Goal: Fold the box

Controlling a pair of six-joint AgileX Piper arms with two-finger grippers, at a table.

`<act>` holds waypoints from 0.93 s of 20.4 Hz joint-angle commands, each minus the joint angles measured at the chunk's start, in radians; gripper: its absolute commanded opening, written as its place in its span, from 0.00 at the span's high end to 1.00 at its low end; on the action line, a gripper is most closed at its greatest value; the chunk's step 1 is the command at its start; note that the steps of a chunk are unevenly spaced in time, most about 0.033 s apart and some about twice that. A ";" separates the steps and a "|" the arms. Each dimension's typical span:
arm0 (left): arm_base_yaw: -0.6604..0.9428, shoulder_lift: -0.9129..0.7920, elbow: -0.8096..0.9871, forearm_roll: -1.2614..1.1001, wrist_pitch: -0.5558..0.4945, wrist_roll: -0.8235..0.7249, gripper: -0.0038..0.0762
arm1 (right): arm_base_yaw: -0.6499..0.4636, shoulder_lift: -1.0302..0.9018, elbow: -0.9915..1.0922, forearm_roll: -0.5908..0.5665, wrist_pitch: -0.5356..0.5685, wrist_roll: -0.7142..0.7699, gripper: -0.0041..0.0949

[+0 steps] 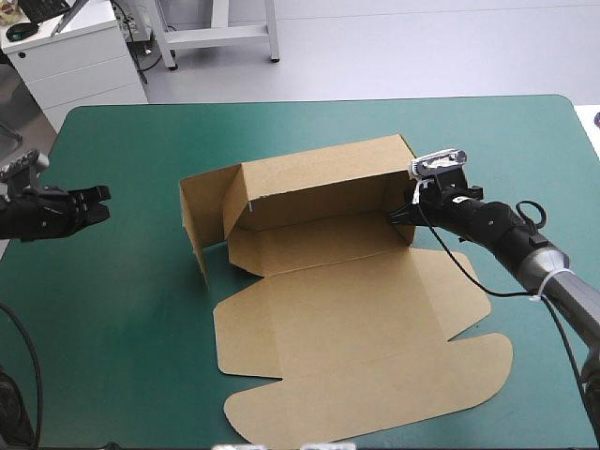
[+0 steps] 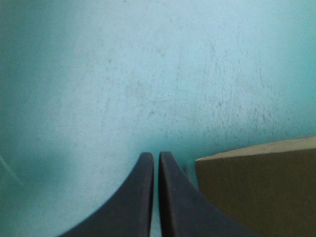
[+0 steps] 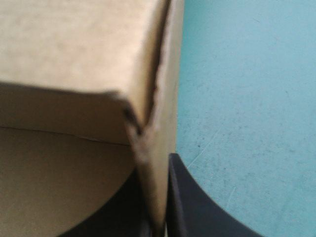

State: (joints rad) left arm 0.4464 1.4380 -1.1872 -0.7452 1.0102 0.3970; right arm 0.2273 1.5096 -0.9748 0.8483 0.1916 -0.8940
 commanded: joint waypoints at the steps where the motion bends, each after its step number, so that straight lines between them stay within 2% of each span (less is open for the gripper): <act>1: 0.062 -0.058 0.129 -0.205 -0.073 0.072 0.93 | -0.012 -0.039 -0.038 0.019 0.021 0.043 0.98; 2: 0.064 -0.058 0.151 -0.220 -0.075 0.087 0.93 | -0.020 -0.039 -0.044 0.014 0.049 0.050 0.98; 3: 0.064 -0.058 0.192 -0.221 -0.080 0.111 0.93 | -0.048 -0.039 -0.068 -0.036 0.148 0.112 0.97; 4: 0.062 -0.058 0.205 -0.223 -0.085 0.111 0.93 | -0.059 -0.039 -0.086 -0.075 0.198 0.165 0.97; 5: 0.062 -0.060 0.235 -0.247 -0.099 0.131 0.93 | -0.090 -0.039 -0.141 -0.213 0.309 0.343 0.97; 6: 0.062 -0.060 0.247 -0.258 -0.099 0.138 0.93 | -0.099 -0.039 -0.170 -0.289 0.357 0.436 0.97; 7: 0.062 -0.060 0.262 -0.272 -0.104 0.139 0.93 | -0.108 -0.039 -0.252 -0.425 0.478 0.590 0.97; 8: 0.062 -0.060 0.268 -0.278 -0.106 0.150 0.93 | -0.108 -0.039 -0.321 -0.501 0.572 0.671 0.97; 10: 0.062 -0.060 0.268 -0.277 -0.104 0.167 0.93 | -0.108 -0.039 -0.440 -0.505 0.736 0.708 0.97; 14: 0.062 -0.060 0.268 -0.281 -0.100 0.162 0.93 | -0.100 -0.014 -0.495 -0.505 0.919 0.745 0.97; 16: 0.062 -0.060 0.268 -0.288 -0.098 0.163 0.93 | -0.099 0.030 -0.493 -0.507 0.998 0.774 0.97; 19: 0.062 -0.060 0.268 -0.290 -0.097 0.163 0.93 | -0.098 0.076 -0.493 -0.507 1.042 0.774 0.97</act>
State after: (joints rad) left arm 0.5084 1.4145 -0.8964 -0.9735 0.9054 0.5591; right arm 0.1286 1.5847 -1.4357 0.3132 1.1917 -0.1283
